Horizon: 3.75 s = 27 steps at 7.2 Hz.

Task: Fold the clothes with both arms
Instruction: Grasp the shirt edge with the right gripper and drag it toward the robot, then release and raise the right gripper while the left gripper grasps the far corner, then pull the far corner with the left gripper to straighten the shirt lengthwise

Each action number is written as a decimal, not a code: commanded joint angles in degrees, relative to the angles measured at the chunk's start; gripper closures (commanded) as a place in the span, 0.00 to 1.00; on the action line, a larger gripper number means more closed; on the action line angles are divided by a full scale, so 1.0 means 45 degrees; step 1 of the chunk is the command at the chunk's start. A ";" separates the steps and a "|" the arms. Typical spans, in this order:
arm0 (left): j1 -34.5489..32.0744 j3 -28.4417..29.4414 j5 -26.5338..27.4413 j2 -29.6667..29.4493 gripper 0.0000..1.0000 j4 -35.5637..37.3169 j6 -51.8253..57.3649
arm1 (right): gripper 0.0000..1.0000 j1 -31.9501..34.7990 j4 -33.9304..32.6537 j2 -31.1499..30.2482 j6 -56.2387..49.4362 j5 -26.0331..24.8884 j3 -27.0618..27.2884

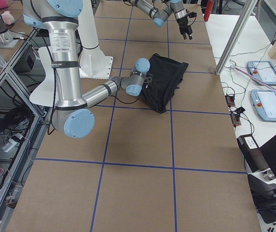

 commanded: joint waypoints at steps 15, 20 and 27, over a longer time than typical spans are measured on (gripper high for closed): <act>0.3252 -0.4351 0.0447 0.4274 0.01 0.0134 -0.0117 | 0.00 0.2798 0.0086 0.2923 0.2333 0.1528 -0.0023; 0.4273 -0.3707 0.0922 0.4157 0.18 0.0134 -0.0137 | 0.00 0.2917 0.0067 0.2903 0.2331 0.1215 -0.0101; 0.4313 -0.3842 0.0825 0.4099 1.00 0.0154 -0.0156 | 0.00 0.2956 0.0086 0.2825 0.2331 0.1234 -0.0120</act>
